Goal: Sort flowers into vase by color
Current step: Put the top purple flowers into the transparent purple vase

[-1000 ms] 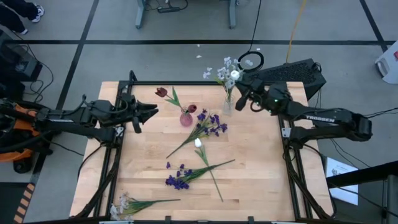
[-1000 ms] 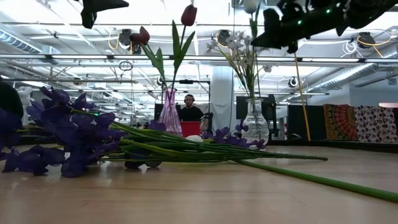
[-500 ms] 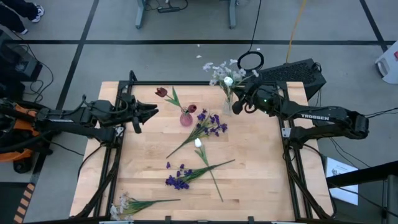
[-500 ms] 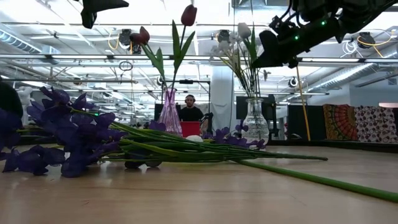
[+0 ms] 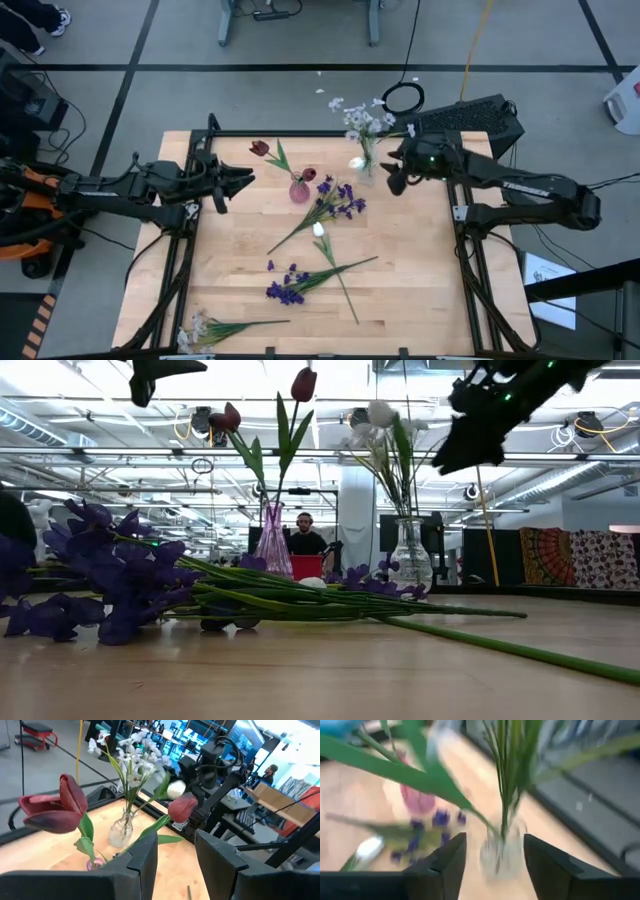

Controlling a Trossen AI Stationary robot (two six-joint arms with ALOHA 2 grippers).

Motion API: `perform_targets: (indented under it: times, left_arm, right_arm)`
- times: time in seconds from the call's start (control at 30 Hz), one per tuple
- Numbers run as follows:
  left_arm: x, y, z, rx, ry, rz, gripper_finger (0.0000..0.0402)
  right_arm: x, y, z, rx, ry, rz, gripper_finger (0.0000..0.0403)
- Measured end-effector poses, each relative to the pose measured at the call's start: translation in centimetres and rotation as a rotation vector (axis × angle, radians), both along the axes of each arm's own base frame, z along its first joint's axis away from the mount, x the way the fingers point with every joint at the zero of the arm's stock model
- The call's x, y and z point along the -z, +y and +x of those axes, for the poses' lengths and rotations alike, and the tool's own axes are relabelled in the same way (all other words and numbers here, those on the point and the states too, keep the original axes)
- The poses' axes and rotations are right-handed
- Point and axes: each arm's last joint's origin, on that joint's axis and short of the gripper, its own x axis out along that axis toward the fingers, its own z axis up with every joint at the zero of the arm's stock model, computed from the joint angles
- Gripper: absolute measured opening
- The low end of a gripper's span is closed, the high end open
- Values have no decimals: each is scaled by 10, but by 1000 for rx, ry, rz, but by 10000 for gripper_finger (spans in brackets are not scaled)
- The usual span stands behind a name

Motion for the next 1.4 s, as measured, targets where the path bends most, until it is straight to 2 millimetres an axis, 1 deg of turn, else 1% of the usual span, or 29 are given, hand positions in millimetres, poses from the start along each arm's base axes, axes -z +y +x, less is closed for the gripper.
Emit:
perform_targets:
  times: [0.1,0.2,0.3,0.4,0.57,0.67,0.77,0.83,0.93,1.03,1.1,1.23,1.4]
  left_arm:
    - [3,0,0,-1,29,-4,137]
    - [10,0,-1,-1,102,-1,137]
    - [15,0,-2,-4,156,-6,137]
    - [20,0,-3,-16,196,-42,133]
    - [29,-1,-1,-18,289,-60,113]
    - [37,-2,0,4,374,-61,98]
    - [47,-3,-2,-1,470,-105,84]
    - [54,-3,-4,-20,544,-142,77]
    - [63,-3,-10,-45,649,-196,67]
    - [68,-3,-13,-61,712,-233,58]
    - [69,-3,-14,-60,726,-234,54]
    - [69,-3,-14,-60,728,-234,51]
    - [70,-3,-14,-61,738,-226,51]
  right_arm:
    - [-20,7,-14,14,69,96,196]
    - [-35,12,-27,69,116,191,186]
    - [-42,16,-36,119,159,260,165]
    - [-42,18,-41,165,194,302,137]
    - [-32,19,-46,269,234,391,80]
    - [-25,19,-46,325,242,440,42]
    - [-15,20,-47,369,254,476,9]
    - [-6,20,-47,397,269,499,5]
    - [8,20,-48,456,285,543,13]
    - [22,23,-49,525,295,600,10]
    - [29,28,-47,536,287,641,3]
    - [39,42,-34,497,213,678,1]
    - [47,67,-13,472,154,668,1]
